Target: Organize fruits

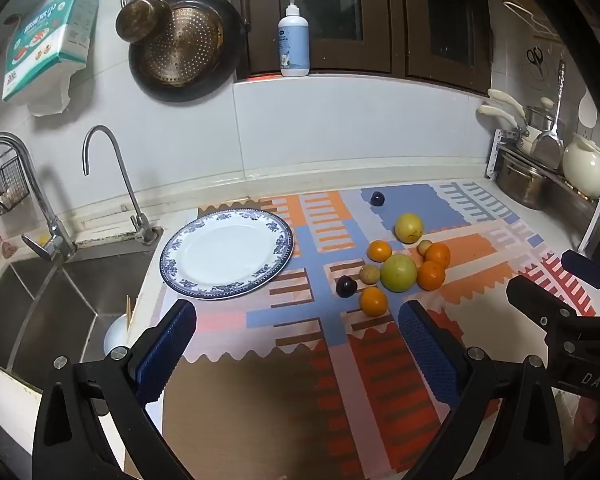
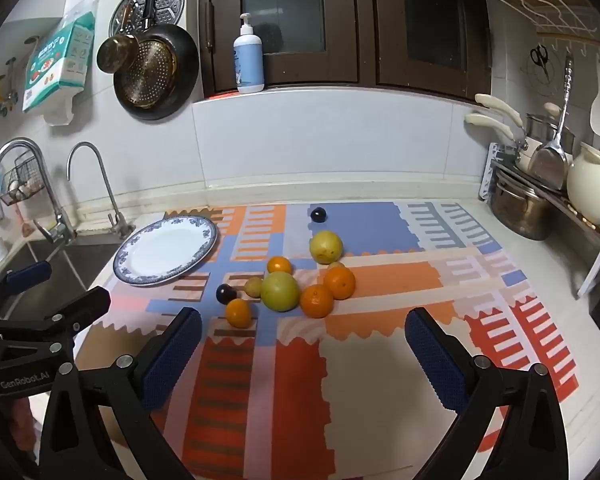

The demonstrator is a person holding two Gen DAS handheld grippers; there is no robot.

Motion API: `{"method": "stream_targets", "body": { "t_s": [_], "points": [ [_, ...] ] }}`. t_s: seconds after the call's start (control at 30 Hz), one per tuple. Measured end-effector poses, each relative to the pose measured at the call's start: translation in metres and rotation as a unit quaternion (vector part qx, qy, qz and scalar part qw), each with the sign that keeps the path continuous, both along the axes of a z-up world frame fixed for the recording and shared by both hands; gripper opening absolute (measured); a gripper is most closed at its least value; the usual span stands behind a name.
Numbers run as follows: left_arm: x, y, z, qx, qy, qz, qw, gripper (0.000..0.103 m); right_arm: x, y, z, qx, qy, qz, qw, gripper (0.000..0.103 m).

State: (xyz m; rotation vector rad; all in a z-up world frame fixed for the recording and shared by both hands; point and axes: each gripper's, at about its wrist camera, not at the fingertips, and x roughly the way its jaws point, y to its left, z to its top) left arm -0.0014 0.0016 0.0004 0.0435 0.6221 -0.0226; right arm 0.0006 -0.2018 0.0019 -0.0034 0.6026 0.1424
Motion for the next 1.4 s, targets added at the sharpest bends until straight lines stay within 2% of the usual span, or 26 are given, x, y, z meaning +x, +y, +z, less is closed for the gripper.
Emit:
{"method": "stream_targets", "body": {
  "t_s": [0.17,0.53,1.4],
  "points": [
    [0.009,0.001,-0.001,0.005,0.003,0.002,1.0,0.103,0.0,0.001,-0.001,-0.001,0.002,0.002,1.0,0.102],
    [0.002,0.003,0.007,0.012,-0.016,0.007,0.9998,0.103,0.007,0.007,-0.001,0.0,-0.001,0.003,1.0,0.102],
    [0.002,0.002,0.01,0.01,-0.018,0.006,0.9998,0.103,0.003,0.005,0.002,0.003,-0.003,0.006,1.0,0.102]
  ]
}}
